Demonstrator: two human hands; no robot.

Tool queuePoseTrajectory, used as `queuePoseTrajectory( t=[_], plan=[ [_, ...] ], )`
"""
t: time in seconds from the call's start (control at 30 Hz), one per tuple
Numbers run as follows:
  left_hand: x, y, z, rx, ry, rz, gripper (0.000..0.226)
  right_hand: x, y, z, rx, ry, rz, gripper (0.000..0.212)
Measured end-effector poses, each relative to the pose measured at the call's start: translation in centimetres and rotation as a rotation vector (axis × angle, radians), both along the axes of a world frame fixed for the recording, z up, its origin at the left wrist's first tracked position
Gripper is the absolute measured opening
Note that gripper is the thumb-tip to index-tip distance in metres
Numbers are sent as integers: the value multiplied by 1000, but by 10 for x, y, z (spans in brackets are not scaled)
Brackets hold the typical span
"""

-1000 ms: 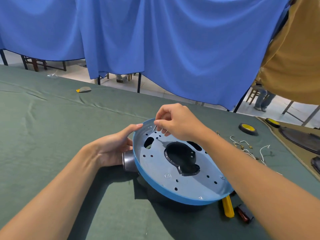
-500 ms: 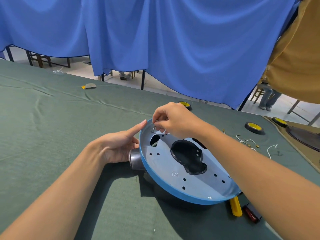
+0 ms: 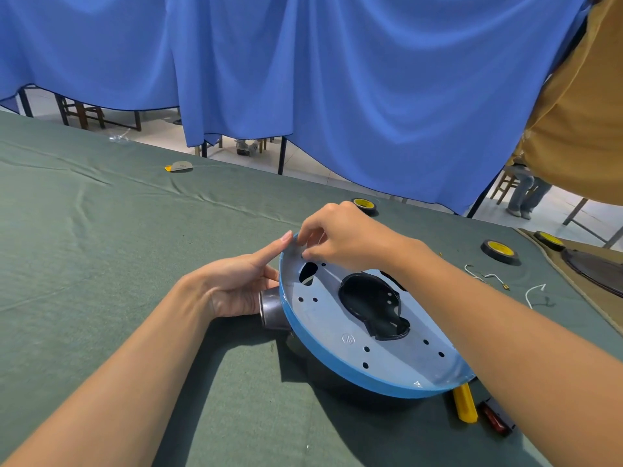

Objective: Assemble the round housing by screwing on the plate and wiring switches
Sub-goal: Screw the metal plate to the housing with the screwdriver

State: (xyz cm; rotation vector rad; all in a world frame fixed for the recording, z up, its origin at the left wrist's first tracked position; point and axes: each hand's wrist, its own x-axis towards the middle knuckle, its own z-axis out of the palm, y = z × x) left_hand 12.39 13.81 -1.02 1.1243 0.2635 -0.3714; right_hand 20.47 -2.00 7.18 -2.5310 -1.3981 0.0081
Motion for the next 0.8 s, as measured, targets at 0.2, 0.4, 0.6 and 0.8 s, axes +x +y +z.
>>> queuePoseTrajectory(
  t=[0.2, 0.4, 0.6, 0.8],
  plan=[
    [1, 0, 0, 6, 16, 7, 101, -1, 0, -4, 0, -3, 4, 16],
    [0, 0, -1, -15, 21, -13, 97, -1, 7, -9, -7, -49, -38, 12],
    [1, -1, 0, 0, 25, 1, 102, -1, 11, -13, -69, -118, -100, 26],
    [0, -3, 2, -3, 36, 27, 102, 1, 3, -5, -33, -56, -42, 11]
  ],
)
